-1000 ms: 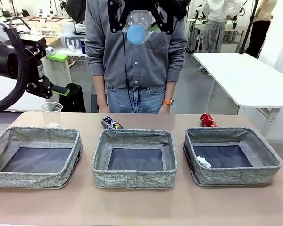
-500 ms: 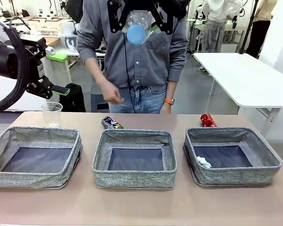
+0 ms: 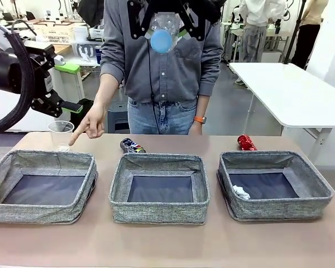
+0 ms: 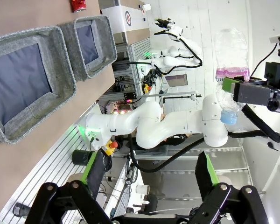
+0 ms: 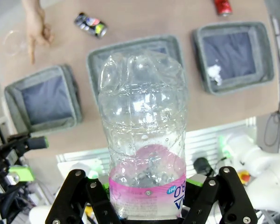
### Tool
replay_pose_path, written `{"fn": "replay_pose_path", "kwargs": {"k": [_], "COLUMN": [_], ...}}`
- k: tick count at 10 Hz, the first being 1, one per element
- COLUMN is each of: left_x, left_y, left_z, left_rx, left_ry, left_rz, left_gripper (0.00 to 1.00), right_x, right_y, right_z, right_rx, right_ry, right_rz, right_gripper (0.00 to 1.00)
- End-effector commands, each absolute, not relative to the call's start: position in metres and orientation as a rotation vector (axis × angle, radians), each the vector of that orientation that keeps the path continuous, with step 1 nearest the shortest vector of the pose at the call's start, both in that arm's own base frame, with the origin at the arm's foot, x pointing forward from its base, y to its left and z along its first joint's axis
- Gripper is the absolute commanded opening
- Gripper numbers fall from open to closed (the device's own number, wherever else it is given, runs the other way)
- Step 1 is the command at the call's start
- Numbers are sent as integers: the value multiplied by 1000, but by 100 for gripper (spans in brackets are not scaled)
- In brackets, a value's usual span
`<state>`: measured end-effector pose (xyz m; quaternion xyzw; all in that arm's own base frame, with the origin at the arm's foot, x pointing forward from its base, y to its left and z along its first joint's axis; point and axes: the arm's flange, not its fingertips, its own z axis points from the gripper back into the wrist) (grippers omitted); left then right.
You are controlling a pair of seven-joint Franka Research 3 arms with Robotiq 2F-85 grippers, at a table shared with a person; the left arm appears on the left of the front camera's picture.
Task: Sort the waste into the appropriate baskets.
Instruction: Place the picked waste into the Fabric basket indicated by the person.
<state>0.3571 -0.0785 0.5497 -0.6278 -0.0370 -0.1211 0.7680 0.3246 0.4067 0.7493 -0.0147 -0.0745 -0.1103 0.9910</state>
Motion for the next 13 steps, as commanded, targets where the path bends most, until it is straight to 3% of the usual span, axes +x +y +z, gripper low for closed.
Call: {"fn": "replay_pose_path", "kwargs": {"k": [1, 7, 8, 10, 12, 13], "left_x": [355, 357, 358, 352, 305, 281], "left_y": [-78, -78, -68, 13, 123, 152], "left_z": [552, 550, 549, 548, 553, 547], "left_rx": [-1353, -1363, -1266, -1194, -1245, -1238], "left_ry": [-67, -80, -67, -185, -362, -374], "left_rz": [-266, -263, -248, -59, 209, 274], "left_gripper": [100, 100, 100, 100, 100, 100], "right_x": [323, 325, 331, 356, 370, 374], "right_y": [408, 407, 422, 482, 554, 584], "right_z": [751, 749, 738, 695, 666, 656], "right_rx": [-16, -30, -23, 1, -6, 20], "right_ry": [-151, -149, -167, -135, -173, -193], "right_rz": [-239, -221, -133, 104, 320, 448], "right_gripper": [0, 0, 0, 0, 0, 0]}}
